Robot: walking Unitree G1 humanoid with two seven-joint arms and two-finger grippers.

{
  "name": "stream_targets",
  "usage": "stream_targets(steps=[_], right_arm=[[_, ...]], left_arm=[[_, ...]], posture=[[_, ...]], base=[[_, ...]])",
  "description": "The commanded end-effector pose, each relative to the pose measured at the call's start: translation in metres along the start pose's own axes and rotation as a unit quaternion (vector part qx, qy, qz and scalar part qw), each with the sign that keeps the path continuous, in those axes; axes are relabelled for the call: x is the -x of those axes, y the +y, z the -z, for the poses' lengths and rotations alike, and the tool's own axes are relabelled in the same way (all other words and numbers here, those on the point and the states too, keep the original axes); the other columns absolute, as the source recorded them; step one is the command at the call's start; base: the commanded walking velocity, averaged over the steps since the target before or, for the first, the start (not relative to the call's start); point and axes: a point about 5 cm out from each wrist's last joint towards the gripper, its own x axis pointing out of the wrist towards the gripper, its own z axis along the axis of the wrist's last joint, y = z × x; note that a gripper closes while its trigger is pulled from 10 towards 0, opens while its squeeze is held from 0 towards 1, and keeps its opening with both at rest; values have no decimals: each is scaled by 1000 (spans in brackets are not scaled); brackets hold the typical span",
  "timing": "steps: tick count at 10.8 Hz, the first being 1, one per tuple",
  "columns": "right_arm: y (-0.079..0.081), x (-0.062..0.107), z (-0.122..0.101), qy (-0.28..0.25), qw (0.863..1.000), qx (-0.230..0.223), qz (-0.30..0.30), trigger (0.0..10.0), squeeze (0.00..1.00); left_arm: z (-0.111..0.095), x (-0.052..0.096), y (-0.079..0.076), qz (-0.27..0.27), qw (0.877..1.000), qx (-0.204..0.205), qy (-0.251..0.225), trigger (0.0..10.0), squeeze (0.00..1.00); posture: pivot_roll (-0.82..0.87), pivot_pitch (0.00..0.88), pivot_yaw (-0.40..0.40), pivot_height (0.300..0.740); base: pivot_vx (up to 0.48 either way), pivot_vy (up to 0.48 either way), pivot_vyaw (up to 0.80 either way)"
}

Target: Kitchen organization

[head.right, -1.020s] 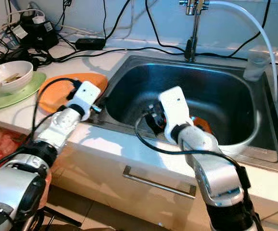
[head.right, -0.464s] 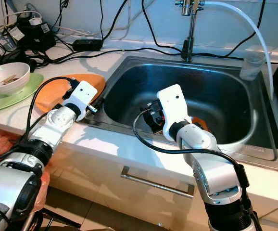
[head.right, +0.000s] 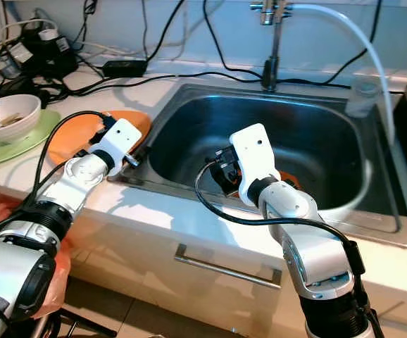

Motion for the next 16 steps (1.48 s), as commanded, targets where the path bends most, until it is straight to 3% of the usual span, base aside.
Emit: stream_targets(steps=[1,4,6,8,10,13,16], right_arm=[[1,1,0,-2,1000,1,0,10000,0],[1,1,1,-1,1000,0,-3,10000,0],[2,0,1,0,1000,0,-5,10000,0],[2,0,1,0,1000,-1,-5,10000,0],[2,1,0,-2,1000,-2,-5,10000,0],[29,8,-19,-57,990,-54,-117,10000,0],[36,13,-23,-70,983,-67,-158,10000,0]], left_arm=[[32,8,-2,8,997,-12,72,10000,0],[38,13,13,-49,996,-1,77,10000,0],[39,14,15,-65,995,21,76,10000,0],[45,16,15,-66,994,17,90,10000,0],[51,17,12,-41,993,17,109,0,0],[54,18,8,-29,993,17,115,0,0],[55,18,7,-27,993,19,117,0,0]], posture=[[-143,0,85,740],[-136,0,80,740],[-135,0,79,740],[-137,0,80,740],[-139,0,81,740],[-138,0,79,740],[-137,0,78,740]], base=[[0,0,0],[0,0,0],[0,0,0],[0,0,0],[0,0,0],[0,0,0],[0,0,0]])
